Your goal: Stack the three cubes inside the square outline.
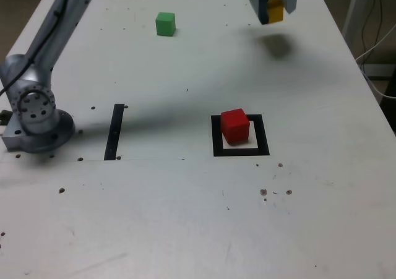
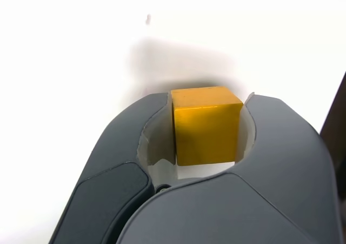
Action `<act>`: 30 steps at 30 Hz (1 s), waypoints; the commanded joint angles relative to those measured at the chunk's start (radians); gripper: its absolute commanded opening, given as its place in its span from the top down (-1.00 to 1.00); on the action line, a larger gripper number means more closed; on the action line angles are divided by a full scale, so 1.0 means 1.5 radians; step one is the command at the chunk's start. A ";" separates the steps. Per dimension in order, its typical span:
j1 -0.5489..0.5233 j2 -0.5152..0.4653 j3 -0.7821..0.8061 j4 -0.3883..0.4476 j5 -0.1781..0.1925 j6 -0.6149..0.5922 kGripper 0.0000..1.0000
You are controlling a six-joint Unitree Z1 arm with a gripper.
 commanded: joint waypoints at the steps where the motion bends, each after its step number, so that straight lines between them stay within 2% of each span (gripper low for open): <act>1: -0.039 -0.169 0.085 -0.002 0.006 -0.004 0.60; 8: -0.193 -0.274 0.231 0.012 0.015 -0.075 0.59; 17: -0.359 -0.308 0.252 0.107 0.010 -0.212 0.59; 23: -0.426 -0.304 0.259 0.126 -0.004 -0.320 0.59; 30: -0.449 -0.293 0.283 0.123 -0.010 -0.390 0.59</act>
